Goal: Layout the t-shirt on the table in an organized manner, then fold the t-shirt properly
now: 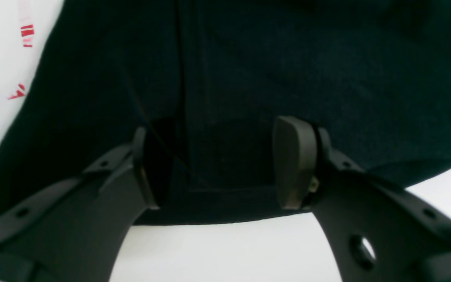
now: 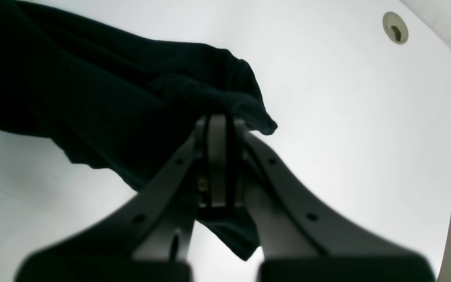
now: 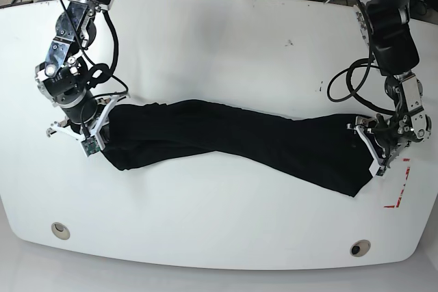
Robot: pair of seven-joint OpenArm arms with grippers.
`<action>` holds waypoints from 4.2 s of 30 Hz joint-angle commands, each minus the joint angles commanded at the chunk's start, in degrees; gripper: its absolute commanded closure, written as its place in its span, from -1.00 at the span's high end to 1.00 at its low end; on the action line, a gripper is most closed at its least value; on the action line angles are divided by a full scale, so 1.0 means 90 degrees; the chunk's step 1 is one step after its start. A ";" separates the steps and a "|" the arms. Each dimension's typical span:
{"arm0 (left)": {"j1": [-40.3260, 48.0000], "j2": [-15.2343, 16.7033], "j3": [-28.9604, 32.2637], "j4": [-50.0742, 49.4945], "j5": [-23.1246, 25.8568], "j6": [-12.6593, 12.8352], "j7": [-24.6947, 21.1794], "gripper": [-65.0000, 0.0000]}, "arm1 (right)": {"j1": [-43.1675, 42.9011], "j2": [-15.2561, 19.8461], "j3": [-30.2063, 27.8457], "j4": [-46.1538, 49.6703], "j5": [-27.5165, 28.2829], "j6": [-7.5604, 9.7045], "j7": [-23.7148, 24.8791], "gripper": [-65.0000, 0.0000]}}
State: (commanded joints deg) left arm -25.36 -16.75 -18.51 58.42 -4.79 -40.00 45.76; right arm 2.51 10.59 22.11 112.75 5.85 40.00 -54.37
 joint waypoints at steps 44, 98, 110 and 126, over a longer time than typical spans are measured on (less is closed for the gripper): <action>-0.0410 -0.0010 -0.0020 0.2188 -0.0020 0.0000 0.1387 -0.99 | 0.0010 -0.0010 0.0020 0.0000 -0.0010 0.0000 0.0000 -1.00; -0.0039 -0.0225 0.0010 0.2442 -0.0020 0.0000 0.1905 -0.04 | 0.0049 0.0000 0.0000 0.0000 -0.0010 0.0000 0.0000 -1.00; 0.0303 0.0107 -0.0020 0.1641 -0.0029 0.0000 0.1719 -0.04 | 0.0039 0.0000 0.0000 0.0000 -0.0010 0.0000 0.0000 -1.00; 0.0821 0.0205 -0.0606 0.1680 -0.0029 0.0000 0.1719 0.33 | 0.0000 0.0000 0.0000 0.0000 -0.0010 0.0000 0.0000 -1.00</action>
State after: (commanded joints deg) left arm -17.98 -14.90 -23.96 73.54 -5.05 -40.00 61.23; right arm 2.51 10.59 22.11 112.75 5.76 40.00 -54.37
